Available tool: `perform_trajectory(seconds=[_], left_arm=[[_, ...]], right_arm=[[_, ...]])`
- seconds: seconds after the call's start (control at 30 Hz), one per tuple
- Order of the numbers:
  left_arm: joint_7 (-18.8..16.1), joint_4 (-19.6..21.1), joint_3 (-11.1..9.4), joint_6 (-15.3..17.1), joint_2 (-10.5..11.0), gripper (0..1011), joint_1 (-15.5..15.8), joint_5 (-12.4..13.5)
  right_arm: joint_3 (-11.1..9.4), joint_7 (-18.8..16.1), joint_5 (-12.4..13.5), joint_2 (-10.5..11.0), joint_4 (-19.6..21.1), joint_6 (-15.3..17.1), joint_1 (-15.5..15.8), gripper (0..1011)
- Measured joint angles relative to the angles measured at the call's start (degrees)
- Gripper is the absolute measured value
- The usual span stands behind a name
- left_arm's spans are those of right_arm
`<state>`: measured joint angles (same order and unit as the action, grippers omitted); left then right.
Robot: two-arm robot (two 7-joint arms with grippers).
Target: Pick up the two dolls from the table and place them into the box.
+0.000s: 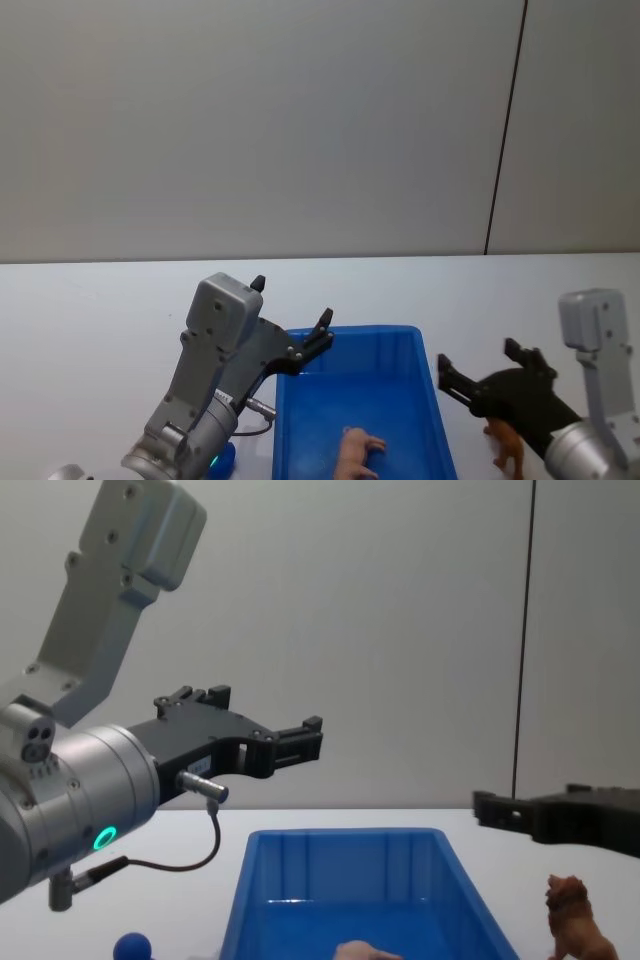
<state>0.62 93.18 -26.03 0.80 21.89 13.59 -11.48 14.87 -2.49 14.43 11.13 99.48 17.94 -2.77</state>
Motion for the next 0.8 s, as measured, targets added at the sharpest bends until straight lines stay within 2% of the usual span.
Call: perform_trajectory(seconds=[0.43,0.8], left_arm=[[0.0,0.0,0.0,0.0,0.0,1001,0.0,0.0],[0.0,0.0,0.0,0.0,0.0,1001,0.0,0.0]], right_arm=[[-1.0,3.7,0.5,1.4,1.3,2.1,2.7,1001],[-1.1,4.4,0.9,1.4,-1.0,3.2,3.9,1001]])
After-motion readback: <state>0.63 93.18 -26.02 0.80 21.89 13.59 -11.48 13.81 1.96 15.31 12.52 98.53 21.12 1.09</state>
